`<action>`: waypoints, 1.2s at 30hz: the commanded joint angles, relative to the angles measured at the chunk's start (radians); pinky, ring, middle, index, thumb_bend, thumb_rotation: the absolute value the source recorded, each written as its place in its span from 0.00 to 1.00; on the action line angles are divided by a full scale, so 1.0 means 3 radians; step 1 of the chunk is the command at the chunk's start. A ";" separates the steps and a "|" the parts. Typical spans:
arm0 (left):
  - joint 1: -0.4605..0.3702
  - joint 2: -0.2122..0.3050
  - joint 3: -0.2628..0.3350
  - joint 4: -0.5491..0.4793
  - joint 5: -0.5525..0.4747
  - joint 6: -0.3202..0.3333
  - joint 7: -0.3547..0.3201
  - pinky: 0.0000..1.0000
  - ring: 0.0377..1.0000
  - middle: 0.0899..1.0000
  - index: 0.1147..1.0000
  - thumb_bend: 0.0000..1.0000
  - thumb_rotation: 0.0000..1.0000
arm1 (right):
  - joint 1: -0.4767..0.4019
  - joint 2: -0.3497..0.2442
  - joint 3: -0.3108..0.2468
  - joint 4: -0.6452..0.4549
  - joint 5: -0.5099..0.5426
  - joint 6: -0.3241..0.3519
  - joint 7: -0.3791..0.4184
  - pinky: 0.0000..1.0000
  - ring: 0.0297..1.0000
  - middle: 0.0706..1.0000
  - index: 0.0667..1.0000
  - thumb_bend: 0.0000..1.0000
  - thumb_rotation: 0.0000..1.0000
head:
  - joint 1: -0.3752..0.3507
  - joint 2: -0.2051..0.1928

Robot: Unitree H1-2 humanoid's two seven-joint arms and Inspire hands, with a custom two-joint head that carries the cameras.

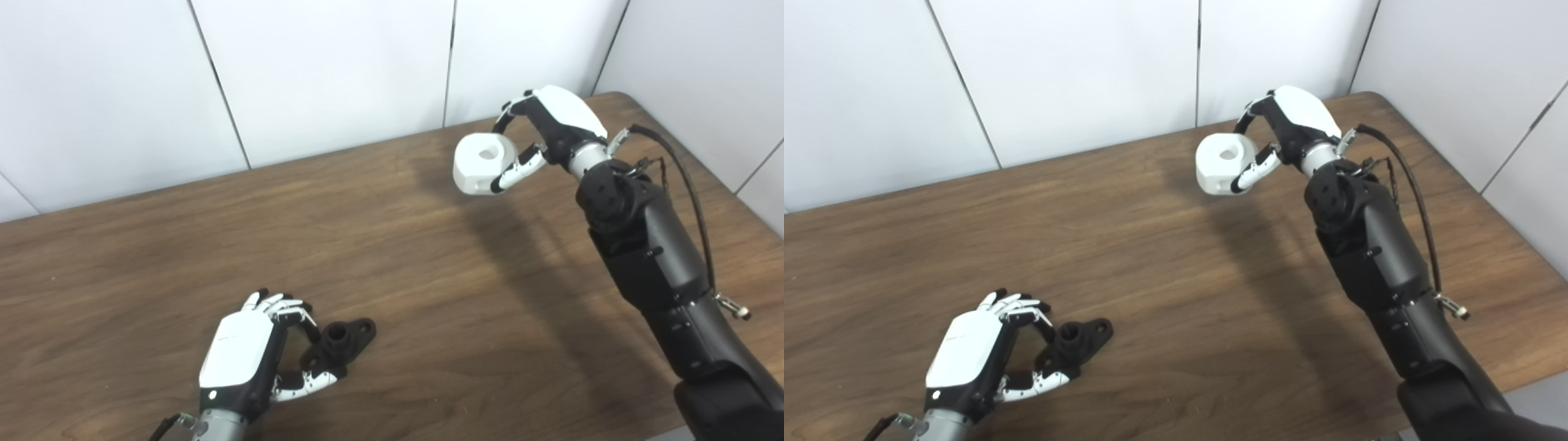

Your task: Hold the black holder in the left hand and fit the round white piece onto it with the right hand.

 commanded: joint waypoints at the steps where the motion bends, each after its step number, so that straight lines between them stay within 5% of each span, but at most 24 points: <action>1: 0.0031 -0.0014 -0.0055 0.0074 0.0086 0.0039 -0.0069 0.96 0.85 0.73 0.42 0.52 0.05 | -0.0092 0.0024 -0.0073 -0.0214 -0.0111 0.0007 0.0150 1.00 0.95 0.81 0.45 0.52 0.14 | 0.0066 0.0013; 4: 0.0037 -0.0036 -0.0060 0.0071 0.0099 0.0055 -0.0070 0.97 0.85 0.73 0.42 0.52 0.05 | -0.0081 0.0105 -0.0120 -0.0359 -0.0177 0.0007 0.0332 1.00 0.94 0.80 0.45 0.52 0.14 | 0.0144 0.0031; 11: 0.0026 -0.0064 -0.0086 0.0070 0.0141 0.0110 -0.0103 0.99 0.87 0.73 0.42 0.52 0.05 | -0.0046 0.0138 0.0092 -0.0754 -0.0163 0.0004 0.0685 1.00 0.94 0.79 0.45 0.52 0.14 | 0.0244 0.0091; 22: -0.0003 -0.0121 -0.0129 0.0049 0.0221 0.0186 -0.0146 1.00 0.87 0.74 0.42 0.52 0.05 | 0.0016 0.0650 0.0307 -0.1322 -0.0456 0.0006 0.1393 0.99 0.93 0.82 0.44 0.53 0.14 | 0.0452 0.0199; 36: -0.0036 -0.0184 -0.0203 0.0075 0.0319 0.0259 -0.0145 1.00 0.88 0.74 0.42 0.52 0.05 | 0.0110 0.0910 0.0605 -0.1587 -0.0462 -0.0007 0.1615 1.00 0.94 0.82 0.44 0.53 0.14 | 0.0660 0.0276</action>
